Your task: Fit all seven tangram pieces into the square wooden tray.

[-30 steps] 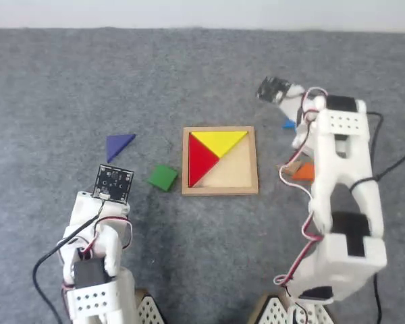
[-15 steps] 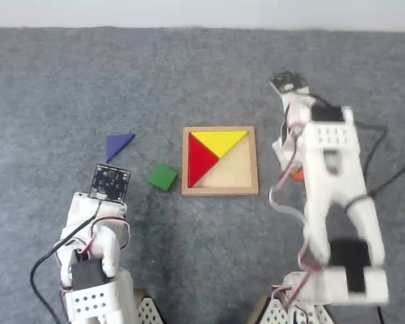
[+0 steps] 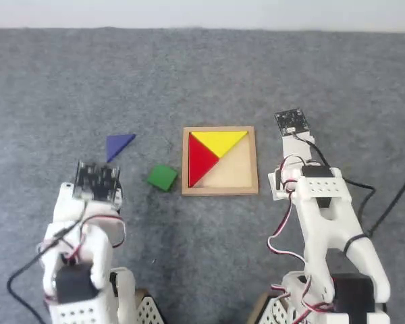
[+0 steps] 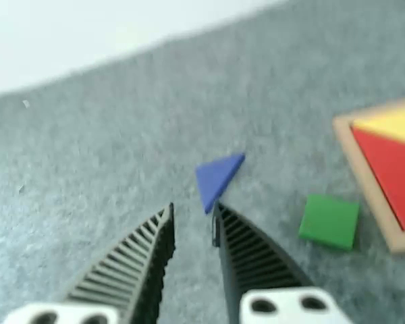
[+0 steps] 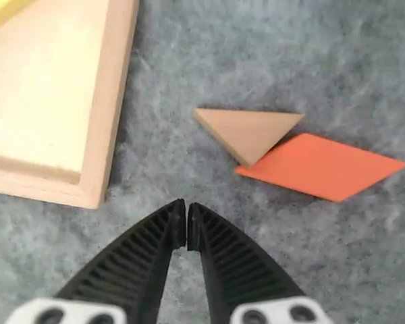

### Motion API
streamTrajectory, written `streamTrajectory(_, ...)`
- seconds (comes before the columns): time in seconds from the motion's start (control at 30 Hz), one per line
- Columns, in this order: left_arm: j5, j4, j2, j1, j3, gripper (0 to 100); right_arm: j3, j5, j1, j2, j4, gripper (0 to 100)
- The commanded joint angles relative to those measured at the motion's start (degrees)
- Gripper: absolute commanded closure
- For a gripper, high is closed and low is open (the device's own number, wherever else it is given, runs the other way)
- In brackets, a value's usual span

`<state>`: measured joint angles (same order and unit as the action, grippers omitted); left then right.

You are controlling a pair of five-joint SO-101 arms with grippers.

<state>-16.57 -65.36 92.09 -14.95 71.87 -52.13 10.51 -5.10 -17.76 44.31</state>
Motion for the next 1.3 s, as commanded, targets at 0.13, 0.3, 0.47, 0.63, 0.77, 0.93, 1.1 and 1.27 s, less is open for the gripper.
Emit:
streamTrajectory(0.13,-10.6,0.3,-51.3,0.6,-29.2,90,-1.4,-0.5,-1.1,-3.2,-3.7,98.0)
streamTrajectory(0.3,-23.8,2.9,-75.1,0.1,-41.5,83,-1.6,-0.3,-3.5,-3.2,-3.8,98.0)
streamTrajectory(0.47,-27.5,4.0,-92.7,-0.7,-52.9,75,-1.6,-0.3,-3.5,-3.2,-3.9,98.0)
streamTrajectory(0.63,-27.5,4.0,-106.4,-1.0,-64.1,75,-2.4,-0.3,-3.5,-3.1,-5.8,98.0)
streamTrajectory(0.77,-27.5,3.9,-115.5,-1.1,-72.5,75,-2.5,-0.3,-3.5,-3.1,-6.3,98.0)
streamTrajectory(0.93,-27.6,3.0,-123.6,-1.2,-79.6,75,-2.5,-0.3,-3.5,-3.1,-6.4,98.0)
streamTrajectory(1.1,-27.7,-2.1,-128.2,-1.7,-87.0,75,-2.5,-0.3,-3.5,-3.1,-6.4,98.0)
streamTrajectory(1.27,-29.5,-3.4,-131.2,-4.0,-90.9,75,-2.5,-0.3,-3.5,-3.2,-6.4,98.0)
